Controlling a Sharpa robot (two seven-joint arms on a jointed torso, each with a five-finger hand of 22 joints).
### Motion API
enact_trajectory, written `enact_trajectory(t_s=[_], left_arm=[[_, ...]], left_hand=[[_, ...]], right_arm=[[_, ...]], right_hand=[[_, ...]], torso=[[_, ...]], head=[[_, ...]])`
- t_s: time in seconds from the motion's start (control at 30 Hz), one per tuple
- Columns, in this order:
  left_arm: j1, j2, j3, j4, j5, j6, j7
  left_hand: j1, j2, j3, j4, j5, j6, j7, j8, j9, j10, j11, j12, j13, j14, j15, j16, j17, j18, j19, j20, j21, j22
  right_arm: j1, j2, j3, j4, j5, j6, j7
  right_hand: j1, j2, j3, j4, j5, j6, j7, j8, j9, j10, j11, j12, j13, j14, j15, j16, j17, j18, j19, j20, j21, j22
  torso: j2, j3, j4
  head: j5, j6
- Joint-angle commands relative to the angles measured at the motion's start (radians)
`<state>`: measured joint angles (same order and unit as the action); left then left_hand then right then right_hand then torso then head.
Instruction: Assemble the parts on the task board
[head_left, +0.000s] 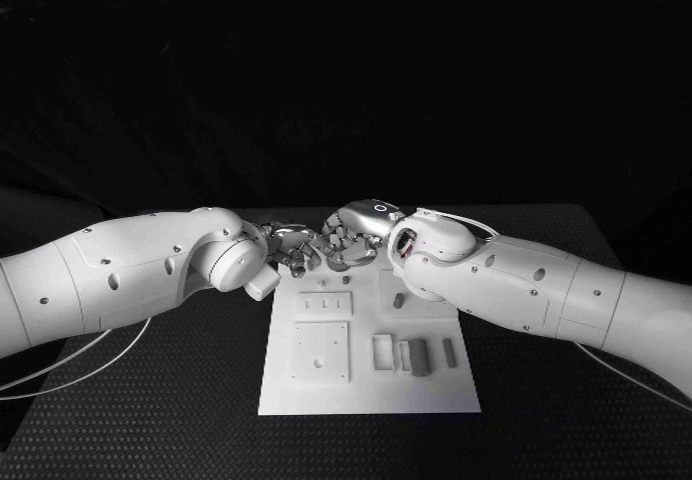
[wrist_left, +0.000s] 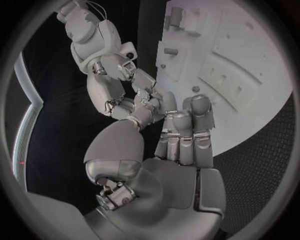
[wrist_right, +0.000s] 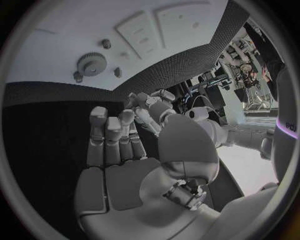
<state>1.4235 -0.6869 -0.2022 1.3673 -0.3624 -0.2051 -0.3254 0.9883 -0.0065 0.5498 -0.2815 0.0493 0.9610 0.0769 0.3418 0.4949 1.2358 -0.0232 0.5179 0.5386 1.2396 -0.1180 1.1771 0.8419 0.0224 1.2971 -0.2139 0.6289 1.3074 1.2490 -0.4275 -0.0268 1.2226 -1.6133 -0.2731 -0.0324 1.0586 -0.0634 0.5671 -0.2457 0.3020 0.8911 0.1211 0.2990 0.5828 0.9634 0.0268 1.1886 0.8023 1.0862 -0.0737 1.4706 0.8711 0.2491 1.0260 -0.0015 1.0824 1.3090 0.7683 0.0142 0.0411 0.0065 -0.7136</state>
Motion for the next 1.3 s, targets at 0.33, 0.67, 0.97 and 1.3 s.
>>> enact_trajectory(t_s=[0.33,0.67,0.97,1.3], left_arm=[[0.002,0.002,0.002,0.0,0.012,-0.004,0.039],[0.002,0.002,0.002,-0.007,0.008,0.001,0.038],[0.002,-0.002,0.002,-0.014,-0.003,0.026,0.02],[0.002,0.005,-0.012,-0.03,-0.122,0.044,-0.038]], left_hand=[[0.004,0.019,0.018,-0.007,-0.001,0.113,0.005,0.008,0.008,0.014,0.001,-0.001,-0.003,0.002,-0.013,0.01,-0.006,0.075,0.004,-0.005,0.008,0.021],[0.008,0.019,0.023,-0.007,-0.001,0.121,0.001,0.012,0.012,0.025,-0.002,-0.001,-0.004,0.005,-0.016,0.014,-0.009,0.074,0.004,-0.007,0.01,0.021],[0.009,0.019,0.025,-0.007,-0.001,0.124,0.0,0.014,0.013,0.031,-0.004,0.0,-0.004,0.006,-0.018,0.015,-0.011,0.073,0.004,-0.008,0.011,0.021],[-0.017,0.019,0.019,0.0,-0.001,0.129,-0.002,0.015,0.016,0.04,-0.006,0.004,-0.002,0.005,-0.02,0.017,-0.015,0.07,0.004,-0.009,0.011,0.02]], right_arm=[[-0.004,0.003,-0.001,-0.004,0.004,0.019,-0.003],[-0.004,-0.007,-0.002,-0.021,0.007,0.009,-0.002],[-0.005,-0.046,-0.002,-0.019,0.007,-0.013,-0.002],[-0.005,-0.146,0.02,0.021,0.041,-0.073,0.008]], right_hand=[[-0.026,-0.036,-0.002,0.016,0.002,-0.055,0.035,-0.044,-0.017,-0.005,0.016,-0.009,-0.005,-0.009,0.009,-0.007,-0.005,0.013,0.001,-0.005,-0.005,0.004],[-0.036,-0.09,-0.01,0.049,0.0,-0.18,0.082,-0.118,-0.059,-0.046,0.062,-0.006,0.001,-0.033,0.054,-0.01,-0.006,0.013,-0.005,-0.002,-0.012,0.003],[-0.03,-0.094,-0.01,0.051,0.0,-0.185,0.085,-0.12,-0.062,-0.053,0.066,-0.004,0.001,-0.037,0.058,-0.01,-0.007,0.013,-0.007,-0.001,-0.013,0.004],[-0.022,-0.088,-0.008,0.052,0.0,-0.174,0.083,-0.112,-0.062,-0.052,0.064,-0.002,0.0,-0.037,0.056,-0.009,-0.008,0.013,-0.005,-0.001,-0.012,0.004]], torso=[[0.0,0.0003,0.0003],[0.0,0.001,0.0001],[0.0,0.0017,0.0002],[-0.001,0.0012,-0.002]], head=[[0.001,-0.003],[0.001,-0.004],[0.0,-0.006],[0.007,-0.012]])
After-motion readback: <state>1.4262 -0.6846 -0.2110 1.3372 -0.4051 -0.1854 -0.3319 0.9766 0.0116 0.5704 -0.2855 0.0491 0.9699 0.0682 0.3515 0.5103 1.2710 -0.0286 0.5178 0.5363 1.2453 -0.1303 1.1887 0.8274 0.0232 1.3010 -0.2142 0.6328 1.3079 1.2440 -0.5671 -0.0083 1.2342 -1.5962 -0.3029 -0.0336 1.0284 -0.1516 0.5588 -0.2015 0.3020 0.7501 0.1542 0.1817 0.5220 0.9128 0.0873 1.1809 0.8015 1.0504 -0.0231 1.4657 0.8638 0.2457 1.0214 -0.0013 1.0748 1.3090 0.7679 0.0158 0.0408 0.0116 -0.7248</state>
